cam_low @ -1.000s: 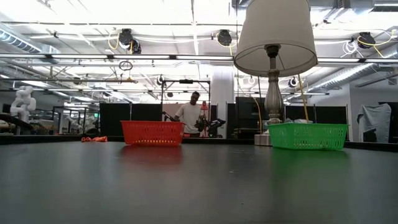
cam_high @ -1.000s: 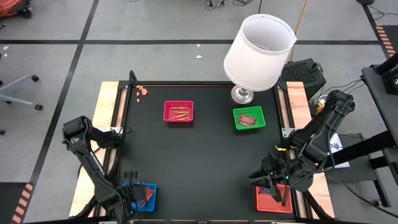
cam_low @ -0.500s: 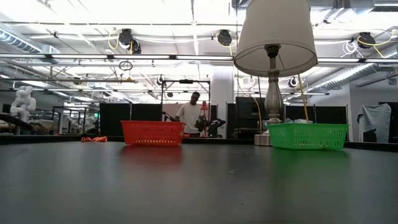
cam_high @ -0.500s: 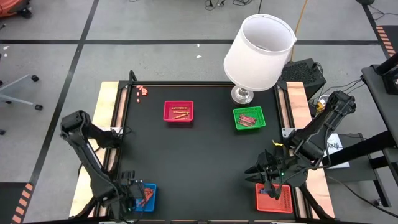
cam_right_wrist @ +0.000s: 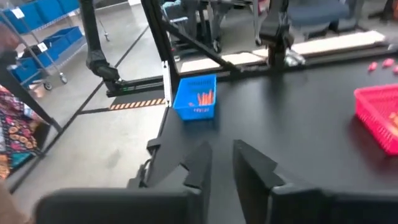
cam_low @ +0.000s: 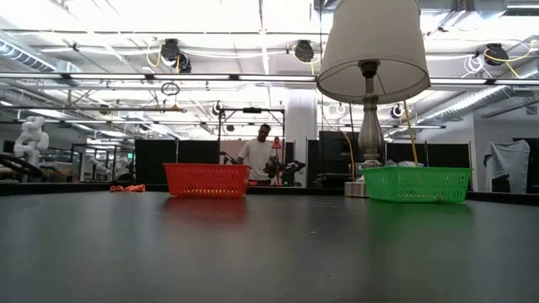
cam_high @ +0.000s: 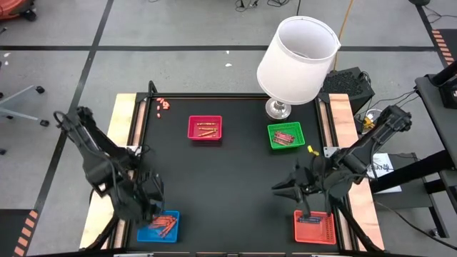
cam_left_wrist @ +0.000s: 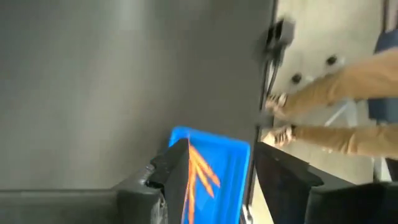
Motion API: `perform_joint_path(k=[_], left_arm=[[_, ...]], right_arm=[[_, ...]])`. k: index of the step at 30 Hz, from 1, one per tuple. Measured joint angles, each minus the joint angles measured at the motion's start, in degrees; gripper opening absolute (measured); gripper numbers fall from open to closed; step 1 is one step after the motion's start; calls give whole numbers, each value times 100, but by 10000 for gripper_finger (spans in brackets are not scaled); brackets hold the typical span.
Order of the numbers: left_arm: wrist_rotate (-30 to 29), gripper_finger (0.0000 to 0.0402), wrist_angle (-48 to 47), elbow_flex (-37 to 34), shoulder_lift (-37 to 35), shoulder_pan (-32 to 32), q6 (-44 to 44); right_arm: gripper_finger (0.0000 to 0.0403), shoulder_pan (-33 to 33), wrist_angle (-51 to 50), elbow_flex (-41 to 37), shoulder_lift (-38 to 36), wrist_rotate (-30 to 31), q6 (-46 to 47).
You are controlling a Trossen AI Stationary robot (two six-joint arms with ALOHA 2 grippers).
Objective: Sort crayons
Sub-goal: Return to Home Position
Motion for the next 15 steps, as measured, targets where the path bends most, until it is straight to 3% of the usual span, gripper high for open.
perform_joint_path(k=[5, 8, 11, 15], left_arm=[[-409, 131, 190, 320, -294, 439, 1743], [-764, 74, 230, 581, -325, 680, 2837], [-1133, 17, 232, 840, -325, 942, 3394], [-1367, 12, 368, 956, -331, 1370, 3805]], right_arm=[[7, -167, -124, -1, -382, -5, -724], [6, -283, -240, -1, -729, -22, -1087], [2, -424, -445, 0, -1132, -238, -1467], [1, -639, -895, -1, -1645, -478, -1831]])
